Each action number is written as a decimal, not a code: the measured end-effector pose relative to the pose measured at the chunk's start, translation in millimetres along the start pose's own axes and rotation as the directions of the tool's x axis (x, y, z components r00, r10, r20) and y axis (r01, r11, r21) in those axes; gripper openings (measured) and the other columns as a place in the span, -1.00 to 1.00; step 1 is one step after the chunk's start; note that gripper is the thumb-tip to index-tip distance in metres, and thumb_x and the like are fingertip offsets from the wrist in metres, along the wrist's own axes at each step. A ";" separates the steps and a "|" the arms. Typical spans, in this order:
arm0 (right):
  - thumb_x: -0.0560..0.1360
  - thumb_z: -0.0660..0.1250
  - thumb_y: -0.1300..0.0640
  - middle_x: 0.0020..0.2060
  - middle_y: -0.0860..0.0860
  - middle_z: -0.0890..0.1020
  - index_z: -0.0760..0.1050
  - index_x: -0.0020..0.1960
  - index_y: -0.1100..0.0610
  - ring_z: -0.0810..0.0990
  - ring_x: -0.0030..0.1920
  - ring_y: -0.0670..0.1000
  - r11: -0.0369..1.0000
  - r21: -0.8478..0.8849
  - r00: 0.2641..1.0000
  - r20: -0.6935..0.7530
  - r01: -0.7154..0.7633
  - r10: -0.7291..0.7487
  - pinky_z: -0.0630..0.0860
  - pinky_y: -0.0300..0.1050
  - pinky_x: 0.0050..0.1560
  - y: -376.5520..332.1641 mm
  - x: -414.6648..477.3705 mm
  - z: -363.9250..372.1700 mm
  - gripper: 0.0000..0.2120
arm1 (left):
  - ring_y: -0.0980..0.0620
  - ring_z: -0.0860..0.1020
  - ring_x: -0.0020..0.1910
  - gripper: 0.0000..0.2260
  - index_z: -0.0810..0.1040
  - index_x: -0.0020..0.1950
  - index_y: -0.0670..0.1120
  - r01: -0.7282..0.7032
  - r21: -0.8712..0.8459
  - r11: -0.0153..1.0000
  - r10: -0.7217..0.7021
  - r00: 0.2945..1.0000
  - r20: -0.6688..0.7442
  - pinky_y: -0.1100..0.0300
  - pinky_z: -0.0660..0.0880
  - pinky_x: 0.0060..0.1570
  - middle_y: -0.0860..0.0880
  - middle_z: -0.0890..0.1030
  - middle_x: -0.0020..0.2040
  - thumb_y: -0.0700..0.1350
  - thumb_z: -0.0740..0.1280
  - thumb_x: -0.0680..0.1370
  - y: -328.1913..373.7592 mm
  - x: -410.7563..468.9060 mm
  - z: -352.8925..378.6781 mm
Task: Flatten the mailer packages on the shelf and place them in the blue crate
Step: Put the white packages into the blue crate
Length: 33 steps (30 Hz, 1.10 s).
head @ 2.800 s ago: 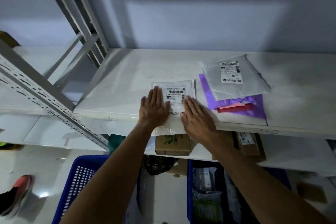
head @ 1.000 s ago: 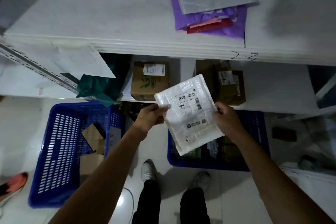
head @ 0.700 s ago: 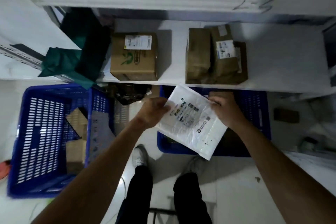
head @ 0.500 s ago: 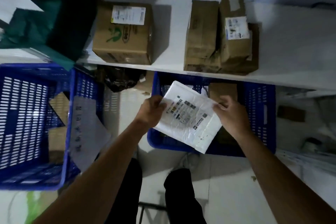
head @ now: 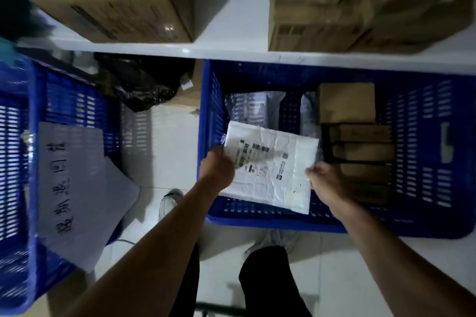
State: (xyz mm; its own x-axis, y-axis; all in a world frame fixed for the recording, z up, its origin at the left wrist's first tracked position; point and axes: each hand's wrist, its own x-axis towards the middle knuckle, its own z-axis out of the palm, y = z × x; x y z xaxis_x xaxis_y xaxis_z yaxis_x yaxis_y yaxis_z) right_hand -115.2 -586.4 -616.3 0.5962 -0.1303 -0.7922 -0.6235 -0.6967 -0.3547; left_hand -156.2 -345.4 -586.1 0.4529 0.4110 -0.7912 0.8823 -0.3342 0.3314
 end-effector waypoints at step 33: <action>0.62 0.24 0.14 -0.21 0.08 0.53 0.44 -0.07 0.11 0.50 -0.21 0.06 0.940 -0.320 0.895 0.445 0.119 0.038 0.46 -0.02 -0.19 42.8 156.5 142.5 -0.90 | -0.23 0.34 0.46 -0.43 0.14 0.59 -0.12 -0.177 0.446 0.877 0.045 0.956 0.290 -0.05 0.37 0.39 -0.16 0.24 0.56 -0.21 0.21 0.59 -75.4 143.6 124.9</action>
State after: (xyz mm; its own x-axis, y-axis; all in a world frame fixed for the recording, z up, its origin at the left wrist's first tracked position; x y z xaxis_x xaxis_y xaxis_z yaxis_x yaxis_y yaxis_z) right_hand -120.7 -536.1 -826.3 0.2851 0.1706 -0.9432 -0.3526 -0.8963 -0.2688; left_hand -173.7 -367.2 -788.9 0.4350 0.1317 -0.8907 0.6369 -0.7443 0.2010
